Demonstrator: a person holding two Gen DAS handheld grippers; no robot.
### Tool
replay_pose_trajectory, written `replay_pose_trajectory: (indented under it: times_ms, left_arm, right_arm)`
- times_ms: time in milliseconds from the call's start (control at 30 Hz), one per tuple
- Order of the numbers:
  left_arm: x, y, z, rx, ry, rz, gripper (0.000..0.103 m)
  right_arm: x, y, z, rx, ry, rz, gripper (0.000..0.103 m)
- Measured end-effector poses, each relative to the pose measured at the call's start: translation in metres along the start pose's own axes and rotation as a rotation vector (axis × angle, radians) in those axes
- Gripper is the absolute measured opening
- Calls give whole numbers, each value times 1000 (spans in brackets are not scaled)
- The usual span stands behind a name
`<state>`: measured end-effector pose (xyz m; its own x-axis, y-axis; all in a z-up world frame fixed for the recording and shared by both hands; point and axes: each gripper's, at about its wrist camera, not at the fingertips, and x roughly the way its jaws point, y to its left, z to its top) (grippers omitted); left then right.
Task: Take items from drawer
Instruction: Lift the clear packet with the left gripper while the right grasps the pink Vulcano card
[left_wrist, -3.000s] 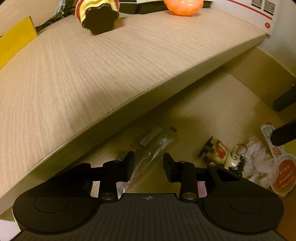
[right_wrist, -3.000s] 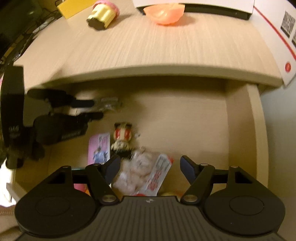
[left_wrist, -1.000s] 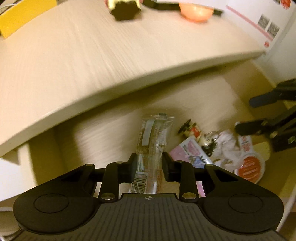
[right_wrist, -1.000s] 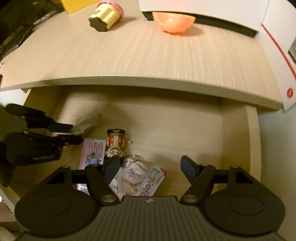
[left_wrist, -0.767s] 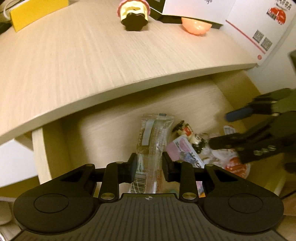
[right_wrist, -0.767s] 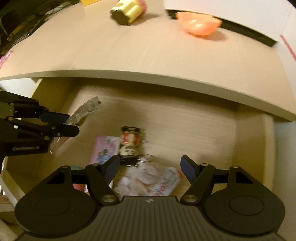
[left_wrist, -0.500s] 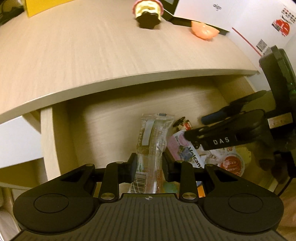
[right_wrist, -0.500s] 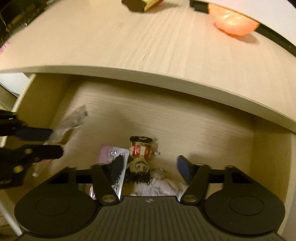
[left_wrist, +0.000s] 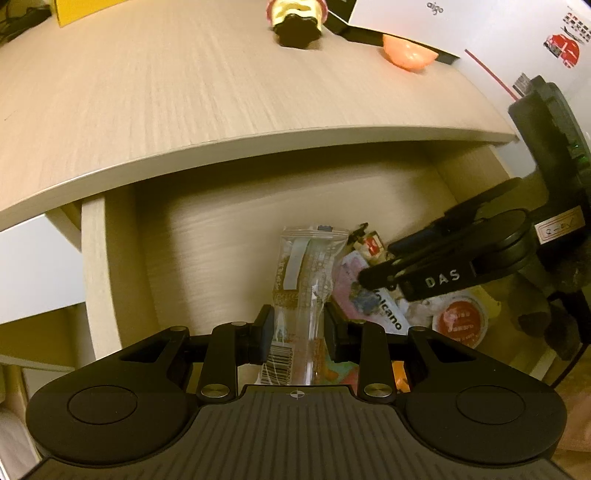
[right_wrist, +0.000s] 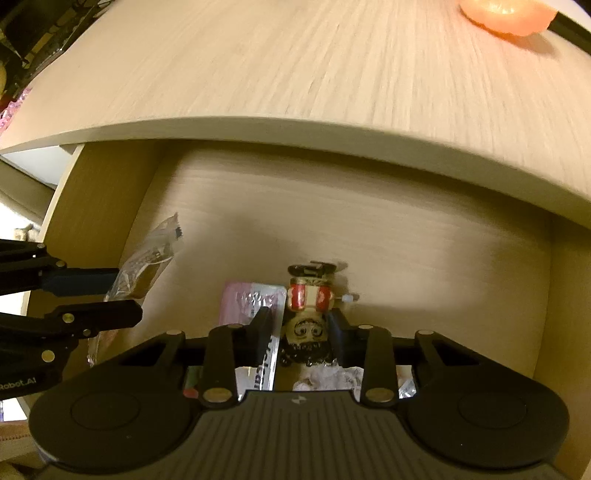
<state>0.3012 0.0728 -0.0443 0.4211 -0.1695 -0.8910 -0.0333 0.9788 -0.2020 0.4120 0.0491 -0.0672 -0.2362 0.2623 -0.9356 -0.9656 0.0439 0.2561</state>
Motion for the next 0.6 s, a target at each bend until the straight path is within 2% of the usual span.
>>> replay_pose_trajectory:
  times_ms: [133, 167, 233, 267, 300, 333, 600]
  left_arm:
    - [0, 1, 0, -3, 12, 12, 32]
    - [0, 1, 0, -2, 14, 14, 32]
    - [0, 0, 1, 3, 16, 17, 32]
    - [-1, 0, 1, 6, 15, 17, 32]
    - [-1, -1, 1, 9, 14, 16, 32]
    - [-2, -2, 1, 14, 13, 14, 32]
    - [-8, -12, -1, 63, -13, -11, 32]
  right_arm:
    - [3, 4, 2, -31, -1, 25, 46]
    - [3, 5, 3, -37, -3, 28, 43]
    - [1, 7, 3, -47, -10, 30, 33]
    - [-2, 7, 2, -53, -19, 26, 26]
    - [-6, 7, 0, -56, -30, 21, 12]
    - [-9, 8, -1, -56, -40, 14, 8]
    - [-38, 8, -23, -13, -93, -26, 5]
